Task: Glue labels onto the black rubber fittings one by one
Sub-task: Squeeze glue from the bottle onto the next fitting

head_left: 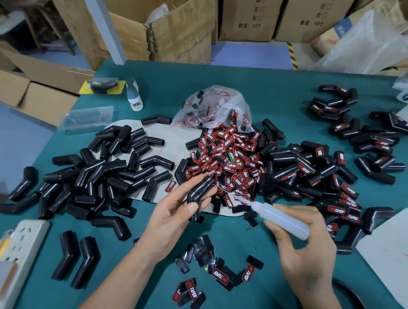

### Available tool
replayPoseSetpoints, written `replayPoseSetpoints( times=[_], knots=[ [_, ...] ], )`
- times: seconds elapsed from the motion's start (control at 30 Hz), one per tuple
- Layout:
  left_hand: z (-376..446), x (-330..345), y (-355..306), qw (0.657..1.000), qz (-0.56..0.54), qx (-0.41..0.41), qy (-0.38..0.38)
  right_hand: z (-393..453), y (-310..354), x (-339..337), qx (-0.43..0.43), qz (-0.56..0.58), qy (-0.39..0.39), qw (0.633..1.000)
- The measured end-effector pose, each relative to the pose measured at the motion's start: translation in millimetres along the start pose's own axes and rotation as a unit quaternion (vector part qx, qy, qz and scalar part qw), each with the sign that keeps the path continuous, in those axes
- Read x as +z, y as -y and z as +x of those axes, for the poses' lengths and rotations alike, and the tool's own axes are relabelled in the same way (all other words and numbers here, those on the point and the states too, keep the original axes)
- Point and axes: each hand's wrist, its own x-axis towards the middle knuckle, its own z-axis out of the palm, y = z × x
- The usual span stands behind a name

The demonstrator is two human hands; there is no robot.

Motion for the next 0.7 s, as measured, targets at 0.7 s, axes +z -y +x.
replayPoseSetpoints(
  times=[0.7],
  knots=[
    [0.9, -2.4, 1.2, 1.0, 0.022, 0.004, 0.016, -0.9, -0.3, 0.0, 0.006, 0.019, -0.005, 1.0]
  ],
)
